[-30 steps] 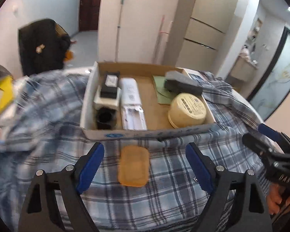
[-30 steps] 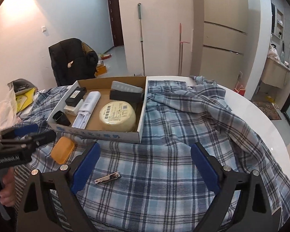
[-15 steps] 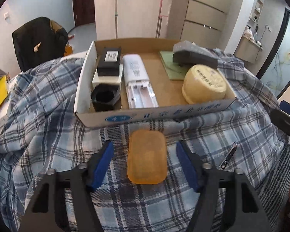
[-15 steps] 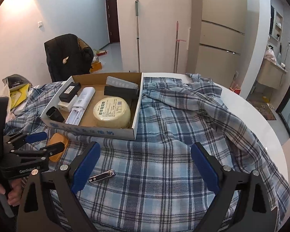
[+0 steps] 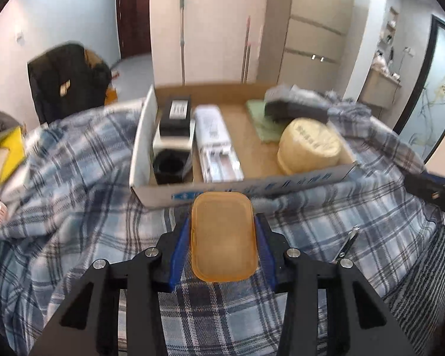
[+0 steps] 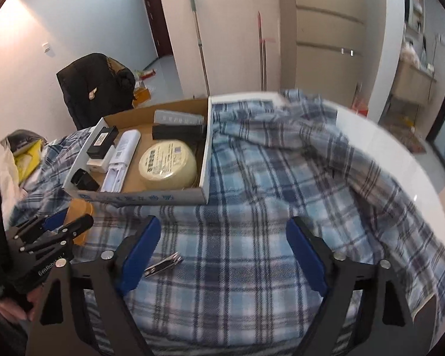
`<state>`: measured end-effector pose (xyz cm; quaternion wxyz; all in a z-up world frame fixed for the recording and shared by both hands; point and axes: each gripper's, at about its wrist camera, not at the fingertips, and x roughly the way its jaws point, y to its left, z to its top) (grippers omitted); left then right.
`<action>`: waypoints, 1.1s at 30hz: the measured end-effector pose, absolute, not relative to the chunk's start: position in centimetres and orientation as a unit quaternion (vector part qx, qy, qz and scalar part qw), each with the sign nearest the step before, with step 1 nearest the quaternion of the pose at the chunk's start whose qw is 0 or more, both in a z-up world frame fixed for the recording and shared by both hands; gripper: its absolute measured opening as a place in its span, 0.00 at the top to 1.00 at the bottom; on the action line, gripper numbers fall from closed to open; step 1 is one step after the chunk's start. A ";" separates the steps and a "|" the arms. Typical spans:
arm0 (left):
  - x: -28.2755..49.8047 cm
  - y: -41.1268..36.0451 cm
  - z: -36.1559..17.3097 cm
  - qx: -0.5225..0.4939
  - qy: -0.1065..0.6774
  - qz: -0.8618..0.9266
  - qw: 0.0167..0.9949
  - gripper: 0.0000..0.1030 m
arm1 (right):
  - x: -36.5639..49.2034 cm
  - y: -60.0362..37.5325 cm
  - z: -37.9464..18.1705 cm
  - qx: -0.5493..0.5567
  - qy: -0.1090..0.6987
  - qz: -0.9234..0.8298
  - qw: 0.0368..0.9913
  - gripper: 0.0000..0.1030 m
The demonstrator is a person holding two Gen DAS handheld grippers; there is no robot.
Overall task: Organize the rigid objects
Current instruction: 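Grasp the silver nail clipper with the right gripper while the left gripper holds the soap box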
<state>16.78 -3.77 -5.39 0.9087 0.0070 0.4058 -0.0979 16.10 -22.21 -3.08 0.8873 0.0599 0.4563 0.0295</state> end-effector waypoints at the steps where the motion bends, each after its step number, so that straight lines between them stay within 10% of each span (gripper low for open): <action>1: 16.5 -3.8 -5.1 0.009 0.394 -0.098 0.914 0.56 | 16.0 -22.0 -3.4 0.068 0.470 0.034 0.880 0.26; 12: 15.7 -3.4 -4.0 0.005 0.360 -0.094 0.928 0.56 | 17.1 -17.7 -8.1 0.089 0.581 0.061 0.807 0.67; 33: 16.0 -3.1 -4.4 -0.004 0.369 -0.090 0.925 0.56 | 19.2 -14.8 -8.8 0.024 0.560 0.050 0.827 0.85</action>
